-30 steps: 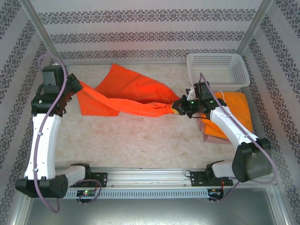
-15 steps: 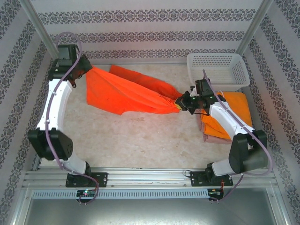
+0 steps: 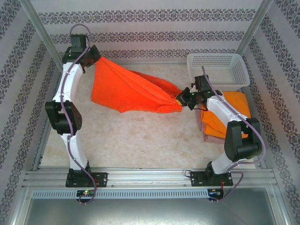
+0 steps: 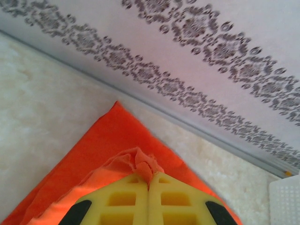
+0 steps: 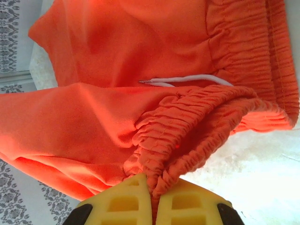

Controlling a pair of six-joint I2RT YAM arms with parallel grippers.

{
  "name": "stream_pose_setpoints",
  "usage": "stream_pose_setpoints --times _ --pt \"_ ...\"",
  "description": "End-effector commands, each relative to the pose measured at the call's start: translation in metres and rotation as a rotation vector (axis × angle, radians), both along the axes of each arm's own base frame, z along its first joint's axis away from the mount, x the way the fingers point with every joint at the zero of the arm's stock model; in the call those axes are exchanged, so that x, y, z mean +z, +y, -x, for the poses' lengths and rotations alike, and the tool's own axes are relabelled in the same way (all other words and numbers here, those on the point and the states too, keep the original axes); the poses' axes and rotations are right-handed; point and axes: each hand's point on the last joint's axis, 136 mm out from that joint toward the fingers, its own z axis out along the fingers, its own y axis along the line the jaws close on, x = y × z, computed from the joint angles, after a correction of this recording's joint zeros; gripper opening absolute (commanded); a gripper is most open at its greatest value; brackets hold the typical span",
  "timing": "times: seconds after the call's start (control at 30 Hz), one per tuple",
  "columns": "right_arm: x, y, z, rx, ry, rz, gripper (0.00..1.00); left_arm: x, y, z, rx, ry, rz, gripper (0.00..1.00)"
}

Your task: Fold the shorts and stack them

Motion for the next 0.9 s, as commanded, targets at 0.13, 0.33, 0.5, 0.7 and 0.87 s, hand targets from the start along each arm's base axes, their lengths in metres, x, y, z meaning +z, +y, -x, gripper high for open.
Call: stream_pose_setpoints --times 0.13,0.33,0.5,0.7,0.87 --pt "-0.011 -0.013 -0.011 -0.043 0.017 0.022 0.0 0.02 -0.011 -0.03 -0.022 -0.098 0.031 0.0" --pt "-0.026 -0.019 -0.02 -0.082 0.045 0.008 0.0 -0.016 -0.013 -0.05 -0.025 -0.045 0.058 0.0" --pt "-0.023 -0.024 -0.039 -0.155 0.038 -0.044 0.15 -0.034 -0.015 -0.072 -0.015 -0.065 0.106 0.08" --pt "0.024 -0.041 -0.062 -0.301 -0.097 -0.171 0.66 0.018 -0.019 -0.075 -0.061 -0.164 0.08 0.64" --pt "0.054 -0.059 -0.057 -0.376 -0.196 -0.141 0.88 0.055 -0.025 -0.041 -0.106 -0.176 0.051 0.82"
